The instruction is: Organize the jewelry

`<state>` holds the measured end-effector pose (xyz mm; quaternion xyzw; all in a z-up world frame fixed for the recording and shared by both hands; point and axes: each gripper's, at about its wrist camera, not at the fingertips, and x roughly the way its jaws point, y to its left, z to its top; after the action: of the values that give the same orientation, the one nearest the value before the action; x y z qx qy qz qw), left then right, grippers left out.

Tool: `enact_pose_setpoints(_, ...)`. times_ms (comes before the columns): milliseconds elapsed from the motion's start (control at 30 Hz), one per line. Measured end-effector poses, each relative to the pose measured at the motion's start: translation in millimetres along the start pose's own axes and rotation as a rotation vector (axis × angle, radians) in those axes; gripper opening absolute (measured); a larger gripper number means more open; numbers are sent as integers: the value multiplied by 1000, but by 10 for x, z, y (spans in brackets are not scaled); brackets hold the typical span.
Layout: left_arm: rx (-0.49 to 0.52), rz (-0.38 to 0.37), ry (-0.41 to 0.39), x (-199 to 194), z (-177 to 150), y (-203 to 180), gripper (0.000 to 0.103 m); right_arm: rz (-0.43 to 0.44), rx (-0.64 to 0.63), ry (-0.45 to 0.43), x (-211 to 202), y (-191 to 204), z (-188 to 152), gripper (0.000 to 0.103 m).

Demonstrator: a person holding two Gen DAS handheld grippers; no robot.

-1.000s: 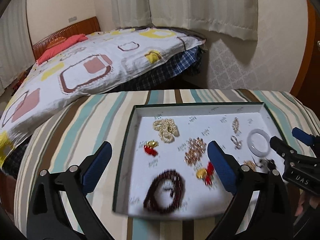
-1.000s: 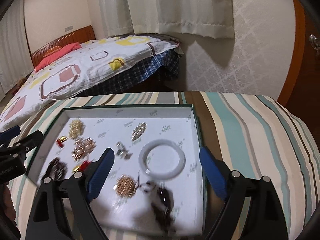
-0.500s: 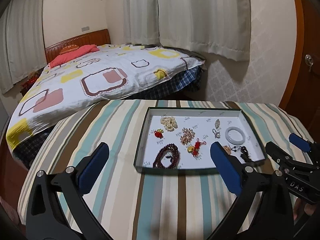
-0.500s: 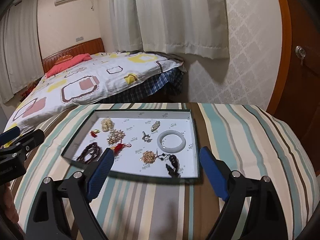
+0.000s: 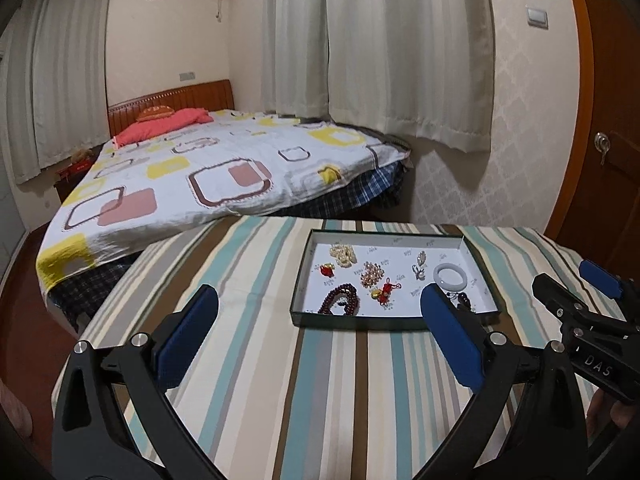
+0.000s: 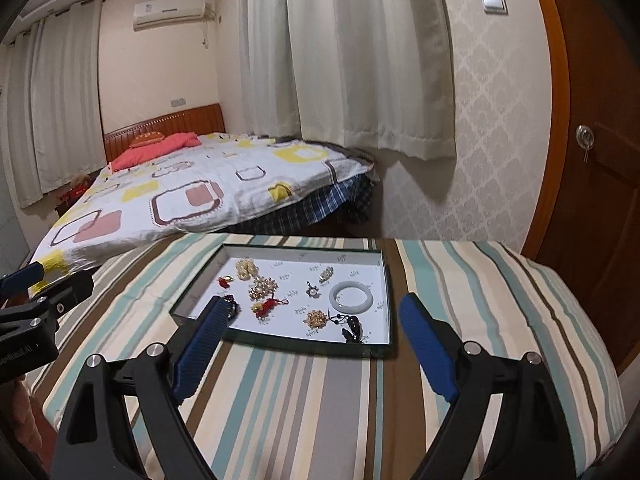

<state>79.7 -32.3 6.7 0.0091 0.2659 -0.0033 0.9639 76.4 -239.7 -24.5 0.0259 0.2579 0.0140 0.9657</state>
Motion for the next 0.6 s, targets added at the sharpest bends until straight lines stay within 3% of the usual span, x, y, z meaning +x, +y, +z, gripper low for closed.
enact_pose_setpoints(233,-11,9,-54,-350,8,54,99,3,-2,-43,-288,32,-9,85)
enact_pose_setpoints(600,-6,5,-71,-503,-40,75,99,8,-24,-74,-452,98,-26,85)
